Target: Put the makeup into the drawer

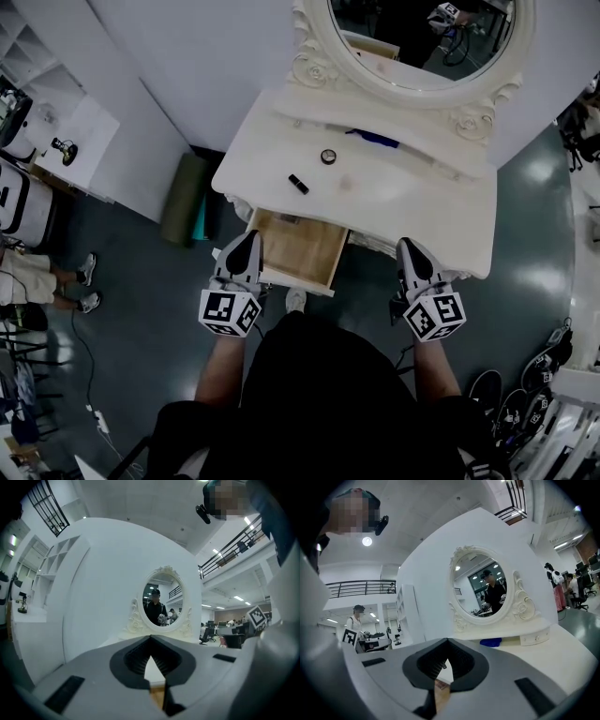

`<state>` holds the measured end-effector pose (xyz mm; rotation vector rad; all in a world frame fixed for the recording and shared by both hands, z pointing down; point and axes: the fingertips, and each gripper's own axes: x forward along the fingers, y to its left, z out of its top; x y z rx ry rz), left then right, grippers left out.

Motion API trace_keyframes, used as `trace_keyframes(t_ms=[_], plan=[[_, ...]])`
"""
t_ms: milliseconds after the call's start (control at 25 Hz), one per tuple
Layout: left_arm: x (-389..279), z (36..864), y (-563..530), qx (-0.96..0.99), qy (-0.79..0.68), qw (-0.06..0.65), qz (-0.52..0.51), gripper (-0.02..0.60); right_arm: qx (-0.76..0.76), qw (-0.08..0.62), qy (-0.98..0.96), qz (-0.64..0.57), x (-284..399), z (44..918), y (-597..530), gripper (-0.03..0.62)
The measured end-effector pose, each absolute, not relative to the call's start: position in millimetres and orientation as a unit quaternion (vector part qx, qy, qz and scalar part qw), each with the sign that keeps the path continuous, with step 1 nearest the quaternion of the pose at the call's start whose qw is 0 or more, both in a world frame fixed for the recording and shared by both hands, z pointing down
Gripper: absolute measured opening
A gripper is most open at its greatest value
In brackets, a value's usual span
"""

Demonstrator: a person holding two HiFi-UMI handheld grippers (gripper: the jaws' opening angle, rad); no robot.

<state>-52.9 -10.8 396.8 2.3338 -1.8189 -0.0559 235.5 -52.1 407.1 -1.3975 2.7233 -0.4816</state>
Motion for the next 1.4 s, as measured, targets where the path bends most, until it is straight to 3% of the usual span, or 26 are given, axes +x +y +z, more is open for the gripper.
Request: trace_keyframes(t_ms=[280,800,1400], plan=[[-77,407,-19,0.782,-0.615,0.101,-0.014,0.02,-0.44,-0.025,0.885,-0.148,204,428,-82,0.021],[-129,426,-13,0.773,-0.626,0.105,0.017,0.02,-0.404,-0.187,0.885,-0.133,136,512,-181,0.025],[-176,454,-27,0.741,-0.656,0.146,0.014,0.02,-0.404,-0.308,0.849,-0.144,104,603,-259,0.218]])
